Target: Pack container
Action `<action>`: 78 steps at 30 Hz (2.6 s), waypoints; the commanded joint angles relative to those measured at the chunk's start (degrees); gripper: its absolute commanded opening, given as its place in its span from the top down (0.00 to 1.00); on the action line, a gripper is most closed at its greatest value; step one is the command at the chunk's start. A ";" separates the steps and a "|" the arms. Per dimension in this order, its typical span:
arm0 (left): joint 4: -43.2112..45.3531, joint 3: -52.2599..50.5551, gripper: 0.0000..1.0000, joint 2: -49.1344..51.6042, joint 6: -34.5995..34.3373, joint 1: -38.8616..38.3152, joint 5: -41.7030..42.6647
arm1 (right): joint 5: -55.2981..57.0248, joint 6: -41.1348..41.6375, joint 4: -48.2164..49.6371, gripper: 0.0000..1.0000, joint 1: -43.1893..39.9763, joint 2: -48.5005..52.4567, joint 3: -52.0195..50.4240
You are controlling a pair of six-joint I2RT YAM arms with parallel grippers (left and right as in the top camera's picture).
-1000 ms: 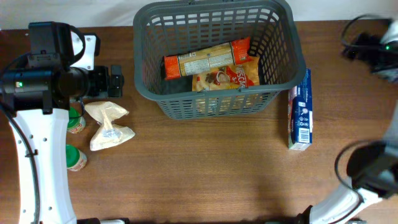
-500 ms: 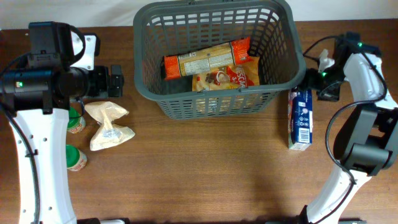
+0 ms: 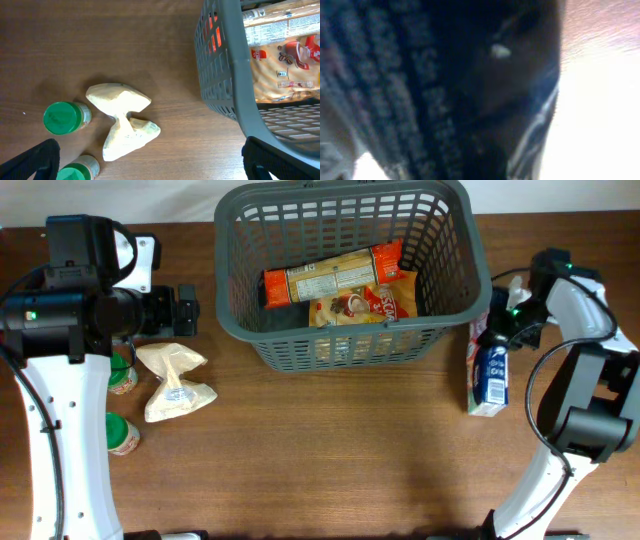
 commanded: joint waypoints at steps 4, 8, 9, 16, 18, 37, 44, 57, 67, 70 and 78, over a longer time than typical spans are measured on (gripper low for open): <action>-0.02 -0.17 0.01 -0.02 0.52 0.22 0.39 | -0.39 1.49 -4.39 0.96 -2.23 -12.20 18.75; -0.02 -0.17 0.01 -0.02 0.50 0.22 0.39 | -3.93 -3.37 -6.21 0.96 0.13 -19.02 32.26; -0.02 -0.17 0.01 -0.02 0.50 0.22 0.39 | -5.70 -5.51 -6.25 0.96 1.38 -20.44 35.04; -0.02 -0.17 0.01 -0.02 0.52 0.22 0.39 | -17.66 -42.14 -12.04 0.96 17.92 -27.28 42.05; -0.02 -0.17 0.01 -0.02 0.52 0.22 0.39 | -17.46 -47.45 -13.60 0.96 22.03 -27.02 42.03; -0.02 -0.17 0.01 -0.02 0.52 0.22 0.39 | -13.31 -69.37 -14.86 0.96 33.94 -0.09 41.79; -0.02 -0.17 0.01 -0.02 0.50 0.22 0.39 | -8.41 -64.63 -18.45 0.82 36.48 6.58 41.79; -0.02 -0.17 0.01 -0.02 0.50 0.22 0.39 | 5.29 -41.44 -15.45 0.08 36.70 -2.03 57.90; -0.02 -0.17 0.01 -0.02 0.50 0.22 0.39 | 8.26 -34.45 -15.28 0.06 27.76 -17.03 65.24; -0.02 -0.17 0.01 -0.02 0.50 0.22 0.39 | 3.23 -20.50 -13.14 0.00 9.79 -21.92 65.24; -0.02 -0.17 0.01 -0.02 0.50 0.22 0.39 | -5.73 -6.51 -15.63 0.01 -10.14 -21.79 56.43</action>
